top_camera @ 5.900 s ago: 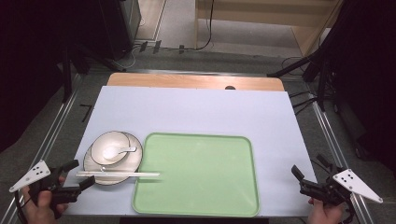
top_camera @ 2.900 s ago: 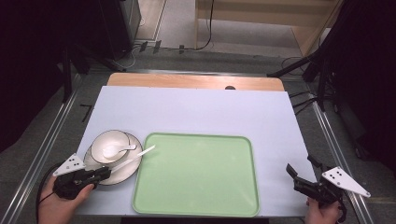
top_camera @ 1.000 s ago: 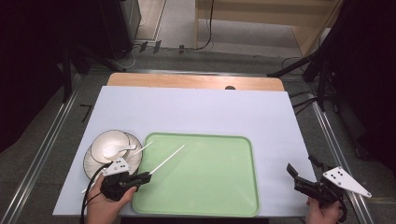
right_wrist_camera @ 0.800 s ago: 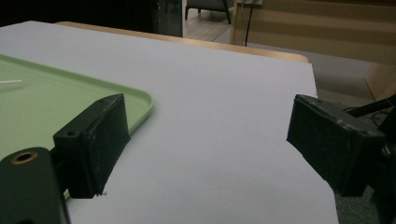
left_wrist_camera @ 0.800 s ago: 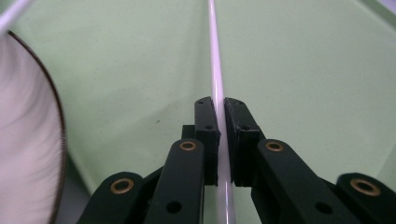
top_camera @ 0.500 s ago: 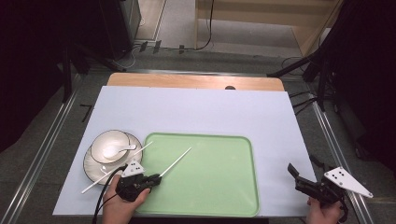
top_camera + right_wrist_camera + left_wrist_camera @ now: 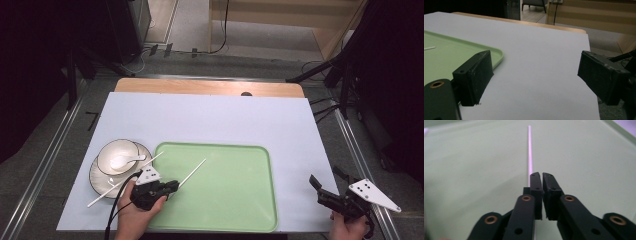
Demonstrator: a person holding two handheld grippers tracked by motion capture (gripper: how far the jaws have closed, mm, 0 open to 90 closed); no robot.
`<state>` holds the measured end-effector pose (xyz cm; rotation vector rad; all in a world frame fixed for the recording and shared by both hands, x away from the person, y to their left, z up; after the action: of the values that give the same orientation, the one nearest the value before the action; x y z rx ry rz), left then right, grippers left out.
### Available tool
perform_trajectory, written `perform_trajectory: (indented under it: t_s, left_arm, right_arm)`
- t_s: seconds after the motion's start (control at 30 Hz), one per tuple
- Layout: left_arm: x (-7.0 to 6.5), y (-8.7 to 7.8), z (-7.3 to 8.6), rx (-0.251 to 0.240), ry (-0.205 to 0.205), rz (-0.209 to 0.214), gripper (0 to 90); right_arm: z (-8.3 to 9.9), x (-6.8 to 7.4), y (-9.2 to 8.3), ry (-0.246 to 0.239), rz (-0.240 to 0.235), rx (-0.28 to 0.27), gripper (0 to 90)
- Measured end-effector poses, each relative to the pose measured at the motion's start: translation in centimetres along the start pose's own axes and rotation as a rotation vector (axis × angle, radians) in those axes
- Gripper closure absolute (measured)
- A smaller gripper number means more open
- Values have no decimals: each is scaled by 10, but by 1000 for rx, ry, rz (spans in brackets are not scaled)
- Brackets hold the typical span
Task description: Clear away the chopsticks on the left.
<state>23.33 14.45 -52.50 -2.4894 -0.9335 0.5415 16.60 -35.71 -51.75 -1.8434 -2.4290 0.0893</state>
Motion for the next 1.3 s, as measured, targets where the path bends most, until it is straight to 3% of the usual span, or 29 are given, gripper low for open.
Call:
perform_trajectory:
  t_s: [0.07, 0.17, 0.27, 0.5, 0.6, 0.93, 1.07, 1.3]
  left_arm:
    - [-8, 8, 0, 29, 35, 2, 900]
    - [-16, 18, 2, 54, 105, -34, 900]
    - [-14, 21, 3, 71, 103, -61, 900]
    - [6, 10, 3, 55, 47, -207, 900]
    - [13, 3, 4, 51, 24, -249, 900]
    - [26, -16, 10, 29, -17, -307, 900]
    - [26, -18, 11, 22, -13, -303, 900]
    - [29, -20, 12, 11, -15, -243, 878]
  right_arm:
    - [0, 0, 0, 4, 2, 3, 133]
    - [1, 0, 0, 3, 1, 4, 133]
    - [1, 0, -1, 3, -1, 3, 133]
    - [1, -1, -2, 3, 3, 2, 133]
    - [1, -1, -1, 0, 3, 4, 133]
    - [1, -1, 0, -2, 2, 7, 133]
    - [1, 0, 0, -1, -1, 8, 133]
    - [1, 0, -1, 1, -3, 9, 133]
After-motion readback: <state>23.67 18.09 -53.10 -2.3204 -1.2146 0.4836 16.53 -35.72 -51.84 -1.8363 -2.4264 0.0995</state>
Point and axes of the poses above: each handheld gripper's, and its own axes: y roughly forward along the jaws, z roughly out of its underside, x roughly to its left, the point moved 2 cm from there along y, roughly forward along the jaws, and after that the axes turned 12 degrees about -x, right-handed, at the moved point
